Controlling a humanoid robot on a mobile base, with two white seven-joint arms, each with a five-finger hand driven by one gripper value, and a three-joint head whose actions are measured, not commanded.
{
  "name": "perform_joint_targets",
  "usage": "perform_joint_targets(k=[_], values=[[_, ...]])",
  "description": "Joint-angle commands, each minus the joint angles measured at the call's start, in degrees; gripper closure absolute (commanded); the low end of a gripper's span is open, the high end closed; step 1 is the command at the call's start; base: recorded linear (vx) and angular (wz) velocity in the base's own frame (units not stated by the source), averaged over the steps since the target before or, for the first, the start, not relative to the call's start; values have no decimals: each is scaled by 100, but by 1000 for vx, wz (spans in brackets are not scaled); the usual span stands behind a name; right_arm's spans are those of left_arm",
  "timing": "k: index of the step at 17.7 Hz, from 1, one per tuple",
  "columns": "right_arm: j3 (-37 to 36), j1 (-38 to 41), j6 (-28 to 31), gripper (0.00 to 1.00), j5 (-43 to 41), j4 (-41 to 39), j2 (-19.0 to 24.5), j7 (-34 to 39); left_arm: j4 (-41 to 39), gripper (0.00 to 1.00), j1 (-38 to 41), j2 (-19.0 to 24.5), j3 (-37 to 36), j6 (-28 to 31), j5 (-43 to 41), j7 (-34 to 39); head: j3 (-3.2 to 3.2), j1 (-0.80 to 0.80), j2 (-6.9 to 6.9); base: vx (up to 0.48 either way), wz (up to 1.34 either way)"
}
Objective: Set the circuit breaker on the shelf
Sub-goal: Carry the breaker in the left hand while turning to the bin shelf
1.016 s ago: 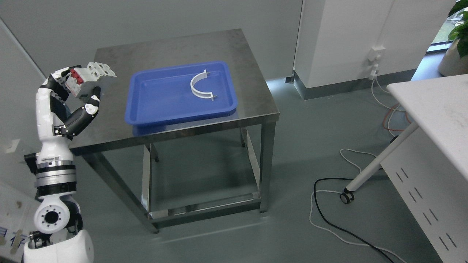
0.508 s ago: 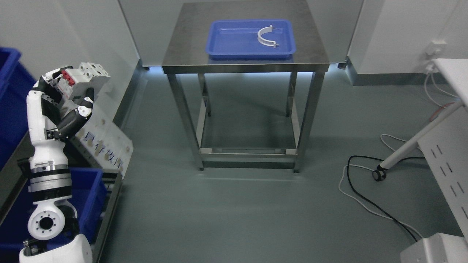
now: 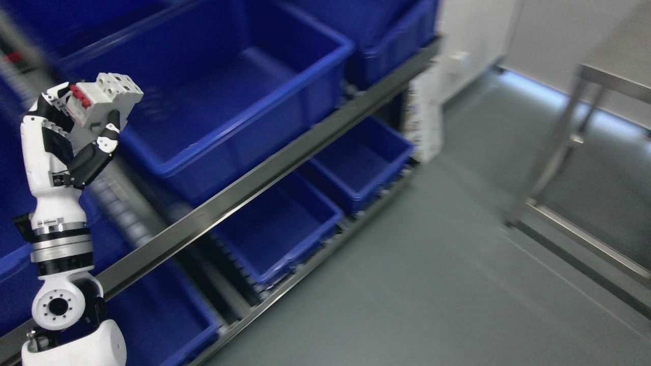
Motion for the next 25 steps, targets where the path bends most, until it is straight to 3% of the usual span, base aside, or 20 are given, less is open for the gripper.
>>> perform_joint_targets(k=[1,3,5,7,10,13,15,19,25], values=[[114,3,66,0,0,0,-100,-10,-89,95,-744,77,-261,160,23,0,0,0,0,-270,2121],[114,3,66,0,0,0,-100,-10,-89,95,-886,77,-384,634,6,0,0,0,0,-120,1946],[114,3,66,0,0,0,-100,-10,-37,95,-921,77,-559,1492,-47,-96,0,0,0,31,1278],[114,3,66,0,0,0,-100,-10,348,95,-1157,99,-770,2059,-266,-516,0,0,0,103,863],[114,3,57,0,0,0,-100,-10,1612,94,-1842,556,-1385,2069,-767,-817,0,0,-2,131,583],[114,3,66,0,0,0,-100,-10,2693,93,-2518,715,-1973,2043,-995,-826,0,0,-2,126,242],[114,3,66,0,0,0,-100,-1,3484,92,-2932,707,-2326,2008,-1180,-826,0,0,-3,92,48],[114,3,66,0,0,0,-100,-10,5443,91,-3548,707,-2564,1385,-1706,-782,0,0,-3,80,-35],[114,3,66,0,0,0,-100,-10,6887,89,-3971,418,-3056,1234,-1919,-765,0,0,-3,30,0]])
